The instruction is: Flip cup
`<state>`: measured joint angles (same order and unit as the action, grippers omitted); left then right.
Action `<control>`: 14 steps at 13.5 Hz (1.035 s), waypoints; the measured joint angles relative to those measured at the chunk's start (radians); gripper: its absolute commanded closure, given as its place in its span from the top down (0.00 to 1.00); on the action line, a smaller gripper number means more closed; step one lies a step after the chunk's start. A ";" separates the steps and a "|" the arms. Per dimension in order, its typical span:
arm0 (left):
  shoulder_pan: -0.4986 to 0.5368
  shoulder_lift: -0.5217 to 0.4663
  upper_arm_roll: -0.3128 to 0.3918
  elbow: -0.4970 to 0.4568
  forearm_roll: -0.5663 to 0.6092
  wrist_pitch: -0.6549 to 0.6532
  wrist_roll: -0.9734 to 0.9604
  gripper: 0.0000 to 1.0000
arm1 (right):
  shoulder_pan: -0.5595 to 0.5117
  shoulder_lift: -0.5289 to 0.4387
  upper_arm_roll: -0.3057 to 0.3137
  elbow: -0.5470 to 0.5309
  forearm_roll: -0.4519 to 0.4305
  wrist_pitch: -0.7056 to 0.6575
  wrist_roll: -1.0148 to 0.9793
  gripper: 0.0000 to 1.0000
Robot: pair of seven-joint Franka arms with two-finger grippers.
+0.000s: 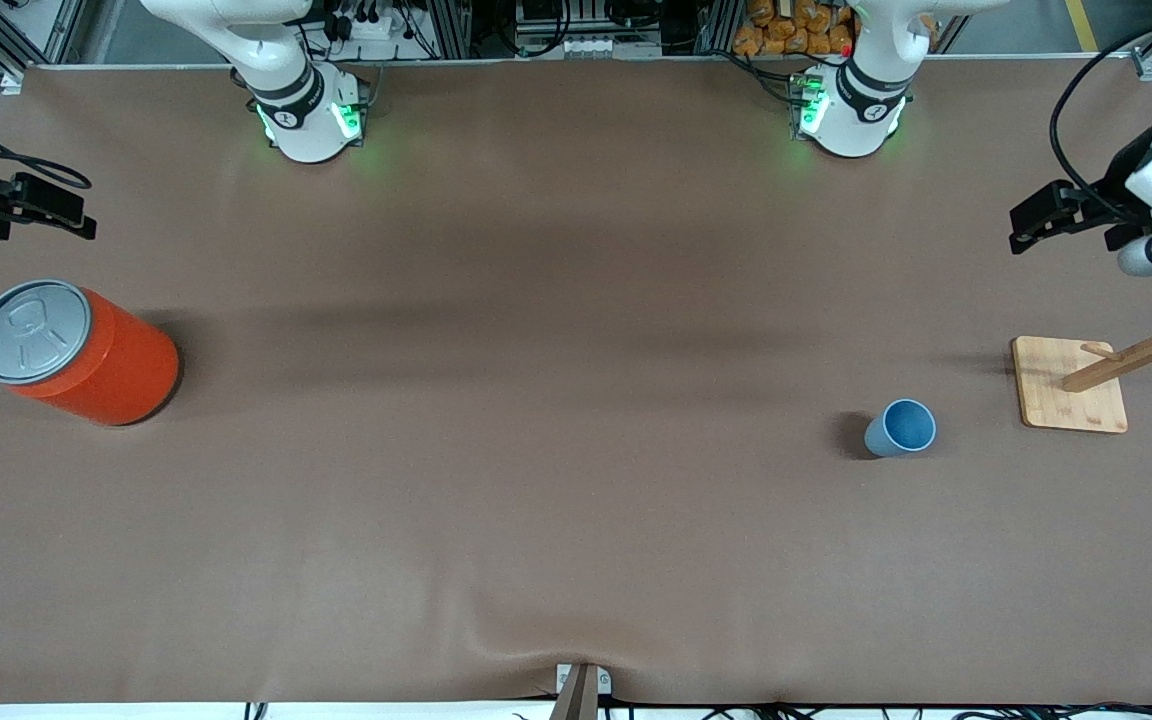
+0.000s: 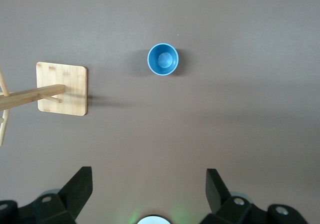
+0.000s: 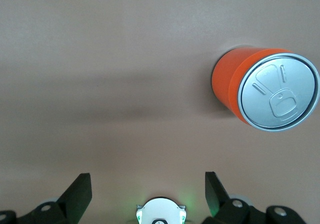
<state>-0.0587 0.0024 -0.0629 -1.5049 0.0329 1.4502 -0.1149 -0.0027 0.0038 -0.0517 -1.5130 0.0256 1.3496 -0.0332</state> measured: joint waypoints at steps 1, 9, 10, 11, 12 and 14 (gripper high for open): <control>-0.008 -0.002 -0.001 0.001 -0.005 0.000 0.000 1.00 | 0.000 0.000 0.000 0.000 0.000 0.000 0.000 1.00; 0.016 -0.044 -0.024 0.010 -0.012 -0.001 0.000 1.00 | 0.000 0.000 0.000 0.000 0.000 0.000 0.000 1.00; 0.016 -0.044 -0.024 0.009 -0.012 -0.001 0.001 1.00 | 0.000 0.000 0.000 0.000 0.000 0.000 0.000 1.00; 0.016 -0.044 -0.025 0.008 -0.016 -0.001 0.001 1.00 | 0.000 0.000 0.000 0.000 0.000 0.000 0.000 1.00; 0.016 -0.043 -0.025 0.008 -0.024 -0.001 0.001 1.00 | 0.000 0.000 0.000 0.000 0.000 0.000 0.000 1.00; 0.017 -0.041 -0.025 0.009 -0.027 -0.001 0.001 1.00 | 0.000 0.000 0.000 0.000 0.000 0.000 0.000 1.00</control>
<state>-0.0421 -0.0388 -0.0877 -1.4958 0.0055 1.4492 -0.1143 -0.0027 0.0042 -0.0517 -1.5130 0.0255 1.3496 -0.0332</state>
